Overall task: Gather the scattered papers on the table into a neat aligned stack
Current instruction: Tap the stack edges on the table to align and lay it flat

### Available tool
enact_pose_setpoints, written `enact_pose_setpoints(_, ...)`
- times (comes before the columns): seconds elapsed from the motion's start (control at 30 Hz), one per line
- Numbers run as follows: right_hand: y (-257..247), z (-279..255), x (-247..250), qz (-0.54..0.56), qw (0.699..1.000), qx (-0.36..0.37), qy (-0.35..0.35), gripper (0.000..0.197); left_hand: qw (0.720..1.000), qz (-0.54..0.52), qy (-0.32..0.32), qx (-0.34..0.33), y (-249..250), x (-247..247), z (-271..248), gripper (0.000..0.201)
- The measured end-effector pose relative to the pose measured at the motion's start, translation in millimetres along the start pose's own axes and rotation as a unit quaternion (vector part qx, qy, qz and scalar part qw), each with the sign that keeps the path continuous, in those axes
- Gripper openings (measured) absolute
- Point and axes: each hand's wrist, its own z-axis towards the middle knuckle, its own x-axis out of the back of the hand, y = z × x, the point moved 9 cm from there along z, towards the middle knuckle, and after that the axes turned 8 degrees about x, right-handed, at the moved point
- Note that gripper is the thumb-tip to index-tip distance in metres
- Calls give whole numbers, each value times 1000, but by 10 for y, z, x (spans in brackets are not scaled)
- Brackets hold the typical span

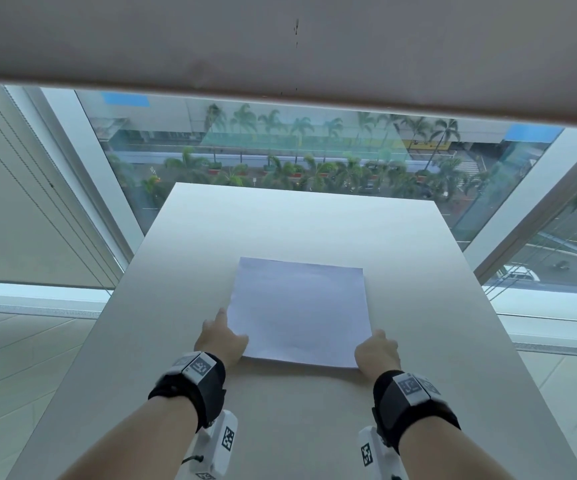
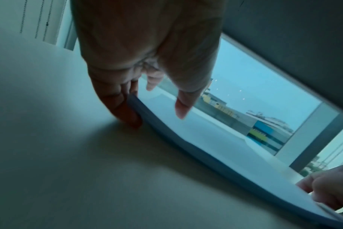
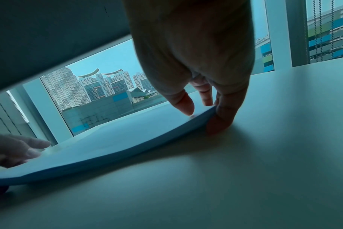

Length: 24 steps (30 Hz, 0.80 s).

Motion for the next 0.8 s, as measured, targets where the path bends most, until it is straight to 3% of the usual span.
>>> enact_pose_setpoints(0.13, -18, -6, 50, 35, 999, 29, -15, 46, 996, 52, -55, -49, 59, -25, -109, 84)
enact_pose_setpoints(0.3, -153, -120, 72, -33, 990, 116, -79, 65, 982, 168, -12, -87, 108, 55, -127, 60)
enact_pose_setpoints(0.43, -219, -165, 55, -166, 965, 182, -89, 49, 970, 220, 12, -106, 169, 66, -114, 50)
enact_pose_setpoints(0.57, -241, -129, 39, -222, 948, 224, -37, 21, 951, 285, 17, -118, 205, 46, -80, 44)
enact_pose_setpoints(0.8, -293, -112, 26, -278, 925, 257, -11, 19, 920, 369, 10, -128, 282, 0, -54, 26)
